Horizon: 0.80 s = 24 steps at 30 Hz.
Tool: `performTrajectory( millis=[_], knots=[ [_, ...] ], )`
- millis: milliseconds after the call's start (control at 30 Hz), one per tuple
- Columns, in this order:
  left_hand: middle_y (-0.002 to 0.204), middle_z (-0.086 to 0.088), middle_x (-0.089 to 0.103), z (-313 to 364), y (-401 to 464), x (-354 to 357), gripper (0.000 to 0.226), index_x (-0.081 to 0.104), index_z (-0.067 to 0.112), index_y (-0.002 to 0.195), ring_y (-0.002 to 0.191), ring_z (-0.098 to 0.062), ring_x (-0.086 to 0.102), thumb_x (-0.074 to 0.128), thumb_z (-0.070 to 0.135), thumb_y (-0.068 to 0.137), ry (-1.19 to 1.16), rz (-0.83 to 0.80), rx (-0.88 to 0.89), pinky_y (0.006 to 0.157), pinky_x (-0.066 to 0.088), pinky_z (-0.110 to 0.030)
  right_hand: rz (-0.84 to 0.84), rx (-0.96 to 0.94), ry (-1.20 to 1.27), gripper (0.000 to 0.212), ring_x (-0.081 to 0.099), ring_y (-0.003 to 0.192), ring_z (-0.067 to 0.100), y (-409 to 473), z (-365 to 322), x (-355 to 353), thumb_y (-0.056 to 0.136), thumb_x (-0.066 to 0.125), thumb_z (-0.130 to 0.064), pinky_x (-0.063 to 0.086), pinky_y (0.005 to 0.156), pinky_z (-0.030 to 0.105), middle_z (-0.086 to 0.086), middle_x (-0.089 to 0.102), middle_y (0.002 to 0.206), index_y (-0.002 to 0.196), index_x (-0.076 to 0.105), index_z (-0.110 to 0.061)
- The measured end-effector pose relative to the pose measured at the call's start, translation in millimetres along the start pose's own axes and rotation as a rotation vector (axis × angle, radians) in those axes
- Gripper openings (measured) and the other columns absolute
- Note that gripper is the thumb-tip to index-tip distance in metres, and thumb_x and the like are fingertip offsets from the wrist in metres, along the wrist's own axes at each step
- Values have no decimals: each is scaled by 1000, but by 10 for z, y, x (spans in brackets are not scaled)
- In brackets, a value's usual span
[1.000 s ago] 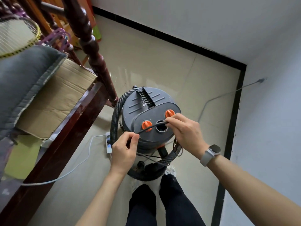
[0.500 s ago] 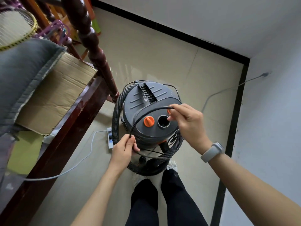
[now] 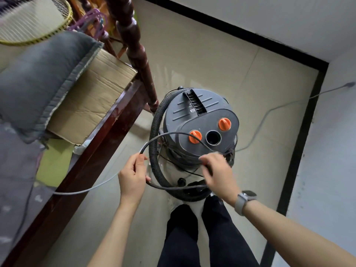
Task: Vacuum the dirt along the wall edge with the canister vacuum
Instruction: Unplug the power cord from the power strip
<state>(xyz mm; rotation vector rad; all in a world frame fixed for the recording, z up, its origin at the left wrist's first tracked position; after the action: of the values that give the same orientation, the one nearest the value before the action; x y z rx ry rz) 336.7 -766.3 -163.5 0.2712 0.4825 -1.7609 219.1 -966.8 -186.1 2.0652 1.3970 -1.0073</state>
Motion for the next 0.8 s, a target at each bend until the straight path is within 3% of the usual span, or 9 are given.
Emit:
performTrajectory(
  millis=[67,133,200,367,500,600,667,733,800],
  knots=[
    [44,9,48,7,1,12,29,57,26,77,40,-6,49,42,19,100,-63,-20,-13,50,46,-24,-334,-134,-31,36,52,110,25,-98,-169,284,87,55,-12,41,93,36,5,59,118,123,57,-14],
    [43,8,48,-2,14,25,29,58,25,77,40,-5,49,42,17,100,-86,-18,-11,49,44,-18,-644,-131,-84,41,47,119,23,-165,-240,611,94,48,-22,36,98,36,2,56,129,135,47,-21],
    [42,8,48,-20,60,30,31,58,26,76,40,-5,49,43,17,100,-74,-12,-7,50,44,-20,-760,-53,-104,32,51,114,27,-169,-273,803,98,42,-27,41,92,38,5,60,122,129,51,-22],
    [47,7,48,-309,238,-52,27,61,30,79,45,-5,49,47,18,99,7,18,-35,59,46,-31,-710,-20,-138,25,58,102,28,-106,-195,1023,96,45,-32,42,79,33,3,67,108,115,61,-26],
    [58,12,56,-818,369,-159,21,67,30,90,57,-5,51,52,16,95,230,-88,14,62,44,-31,-740,23,-94,25,58,107,28,-22,-78,1350,96,46,-31,44,84,32,2,67,112,113,64,-25],
    [75,6,65,-1233,428,-192,19,71,19,103,75,-23,61,55,14,94,470,-198,16,70,45,-34,-636,145,-3,29,60,106,23,-19,14,1516,97,47,-29,44,88,29,0,68,110,121,60,-22],
    [96,-7,70,-1528,477,-204,22,69,15,111,91,-33,63,56,15,94,571,-303,-12,80,47,-38,-542,295,182,35,62,96,16,-29,11,1670,95,52,-28,43,84,22,-4,65,101,129,53,-17],
    [106,-9,69,-1767,548,-231,24,68,15,115,98,-34,62,56,17,94,616,-397,1,84,47,-40,-435,527,539,37,61,89,12,9,-94,1894,95,54,-25,49,79,23,-1,61,102,130,48,-14],
    [106,-9,69,-1939,612,-285,24,69,17,114,99,-35,62,55,19,95,624,-464,56,83,47,-41,-308,734,794,23,60,77,10,81,-236,2174,97,50,-24,52,61,20,8,63,104,118,48,-16]
  ],
)
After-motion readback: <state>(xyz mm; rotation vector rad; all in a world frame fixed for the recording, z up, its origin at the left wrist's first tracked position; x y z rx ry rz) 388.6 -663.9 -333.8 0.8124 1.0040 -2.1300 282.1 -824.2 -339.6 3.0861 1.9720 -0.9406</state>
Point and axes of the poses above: each hand's wrist, its own y-axis towards the middle knuckle, its own x-axis out of the palm, z = x × y, the point moved 3 cm from there along y, towards the middle knuckle
